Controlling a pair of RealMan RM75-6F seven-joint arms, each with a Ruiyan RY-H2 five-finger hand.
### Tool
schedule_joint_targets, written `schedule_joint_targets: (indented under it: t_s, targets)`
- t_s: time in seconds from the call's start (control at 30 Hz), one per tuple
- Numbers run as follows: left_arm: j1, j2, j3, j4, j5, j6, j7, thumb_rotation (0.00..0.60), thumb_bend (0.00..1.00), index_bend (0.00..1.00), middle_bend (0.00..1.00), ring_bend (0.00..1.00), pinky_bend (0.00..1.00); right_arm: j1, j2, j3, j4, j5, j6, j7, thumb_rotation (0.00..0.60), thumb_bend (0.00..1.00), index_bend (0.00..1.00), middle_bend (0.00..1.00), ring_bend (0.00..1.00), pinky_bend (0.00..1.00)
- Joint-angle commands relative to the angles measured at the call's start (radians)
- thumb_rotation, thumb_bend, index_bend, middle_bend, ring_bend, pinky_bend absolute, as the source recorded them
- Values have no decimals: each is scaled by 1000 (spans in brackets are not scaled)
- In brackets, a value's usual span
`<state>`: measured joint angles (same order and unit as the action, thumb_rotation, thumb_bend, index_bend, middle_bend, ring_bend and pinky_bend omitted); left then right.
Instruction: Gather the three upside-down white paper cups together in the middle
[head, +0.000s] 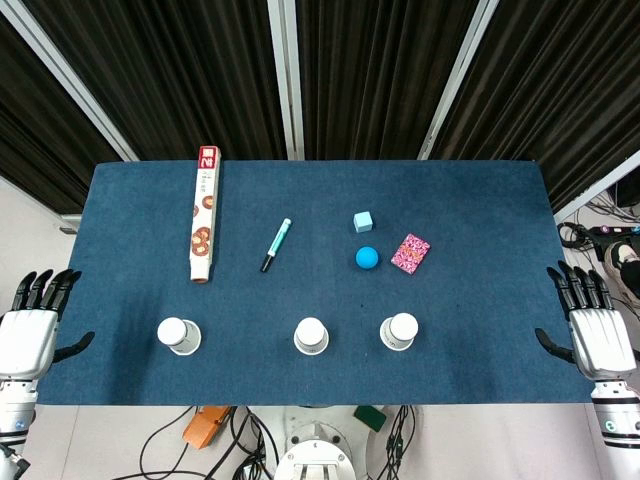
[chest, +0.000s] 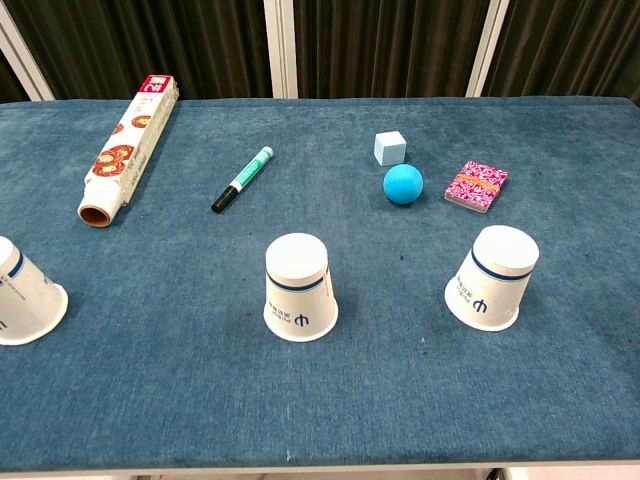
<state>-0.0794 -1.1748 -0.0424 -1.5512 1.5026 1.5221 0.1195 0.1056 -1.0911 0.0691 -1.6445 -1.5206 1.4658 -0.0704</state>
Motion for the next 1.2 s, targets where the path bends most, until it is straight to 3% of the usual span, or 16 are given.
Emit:
schedule_joint_targets:
  t_s: [0.03,0.3,0.47,0.7,0.9,1.2]
  targets:
    - [0,2,-1,-3,-3,-2,-2,600,174,101,111,64,0,0,1,2,-2,0,3,-1,600,359,0,72,0,31]
    - [-17,22,17,-41,35,-29,-28,600,173,132,126,71,0,-12,45,21,-25,-8,52,3,600,359,0,71,0,31]
    - [-60,25,40,-71,72,-106,-21,600,174,192,174,93,0,-21,75,30,-50,-16,82,2,600,359,0,71,0,31]
    - [-115,2,52,-115,82,-199,42,600,174,196,193,116,0,-25,84,25,-59,-21,81,9,600,359,0,72,0,31]
    - [-156,-9,69,-145,45,-305,91,600,194,196,192,116,0,-22,71,14,-50,-16,58,15,600,360,0,72,0,31]
    - [-179,-24,75,-143,-6,-363,105,600,245,219,196,116,0,-17,61,11,-42,-9,40,19,600,359,0,71,0,31]
